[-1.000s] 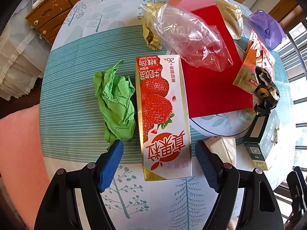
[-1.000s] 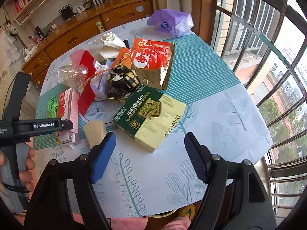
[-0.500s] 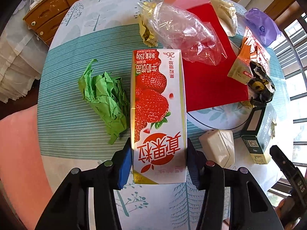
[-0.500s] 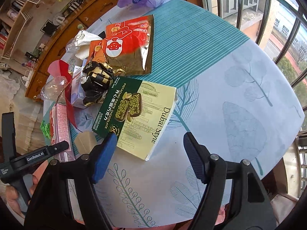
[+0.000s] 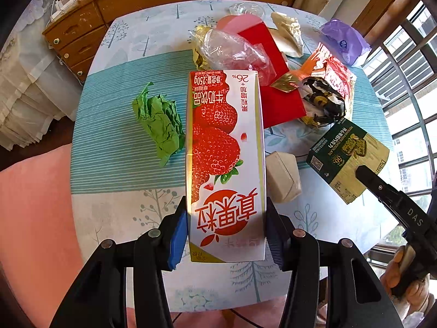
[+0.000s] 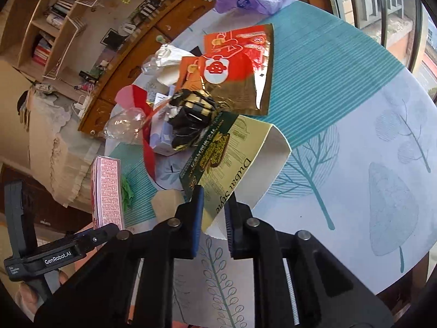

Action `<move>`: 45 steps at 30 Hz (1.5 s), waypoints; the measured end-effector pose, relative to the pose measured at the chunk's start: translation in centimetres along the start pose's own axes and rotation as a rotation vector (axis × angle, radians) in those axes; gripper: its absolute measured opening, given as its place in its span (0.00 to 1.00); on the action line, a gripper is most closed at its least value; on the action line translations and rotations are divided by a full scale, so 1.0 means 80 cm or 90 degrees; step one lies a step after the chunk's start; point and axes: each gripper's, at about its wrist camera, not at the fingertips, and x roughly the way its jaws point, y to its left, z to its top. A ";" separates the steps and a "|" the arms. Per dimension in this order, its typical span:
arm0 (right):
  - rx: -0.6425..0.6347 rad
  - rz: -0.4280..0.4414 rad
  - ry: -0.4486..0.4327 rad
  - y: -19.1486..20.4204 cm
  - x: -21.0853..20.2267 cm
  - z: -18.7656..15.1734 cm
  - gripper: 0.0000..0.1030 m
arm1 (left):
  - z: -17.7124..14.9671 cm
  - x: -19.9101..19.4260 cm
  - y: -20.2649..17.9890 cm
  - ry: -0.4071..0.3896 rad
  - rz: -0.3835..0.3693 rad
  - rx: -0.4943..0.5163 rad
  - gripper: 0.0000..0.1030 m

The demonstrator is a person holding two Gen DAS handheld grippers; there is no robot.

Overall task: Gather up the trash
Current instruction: 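Grasp the milk carton with the left tool while the right tool grasps the green snack box, then carry the carton and snack box down over the bin with both tools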

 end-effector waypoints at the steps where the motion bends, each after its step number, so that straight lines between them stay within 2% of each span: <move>1: -0.010 0.008 0.002 0.005 -0.005 -0.001 0.06 | -0.007 -0.011 -0.001 -0.007 -0.001 -0.002 0.49; 3: -0.034 0.019 0.009 0.015 -0.017 -0.006 0.00 | -0.023 -0.032 -0.004 -0.019 -0.004 -0.010 0.49; 7: -0.099 0.041 0.024 0.037 -0.050 -0.025 0.00 | -0.057 -0.074 -0.009 -0.053 -0.005 -0.036 0.49; 12: -0.199 0.087 0.058 0.062 -0.099 -0.066 0.00 | -0.125 -0.126 -0.018 -0.104 0.000 -0.091 0.49; 15: -0.276 0.107 0.080 0.071 -0.131 -0.098 0.00 | -0.183 -0.149 -0.027 -0.127 0.009 -0.132 0.49; 19: -0.361 0.131 0.091 0.072 -0.178 -0.145 0.00 | -0.260 -0.154 -0.044 -0.131 0.016 -0.157 0.49; 22: -0.387 0.136 0.115 0.065 -0.202 -0.173 0.00 | -0.317 -0.156 -0.054 -0.114 0.026 -0.174 0.49; 28: -0.412 0.137 0.168 0.062 -0.221 -0.229 0.00 | -0.386 -0.160 -0.057 -0.087 0.051 -0.166 0.49; 31: -0.397 0.124 0.199 0.058 -0.210 -0.263 0.00 | -0.416 -0.143 -0.050 -0.061 0.051 -0.147 0.49; 35: -0.392 0.072 0.238 0.049 -0.180 -0.312 0.00 | -0.440 -0.097 -0.038 -0.022 0.031 -0.119 0.49; 41: -0.384 -0.044 0.275 0.016 -0.100 -0.388 0.00 | -0.480 0.013 -0.020 0.050 0.010 -0.084 0.49; 45: -0.348 -0.106 0.274 -0.019 -0.045 -0.418 0.00 | -0.492 0.091 -0.013 0.083 0.011 -0.072 0.49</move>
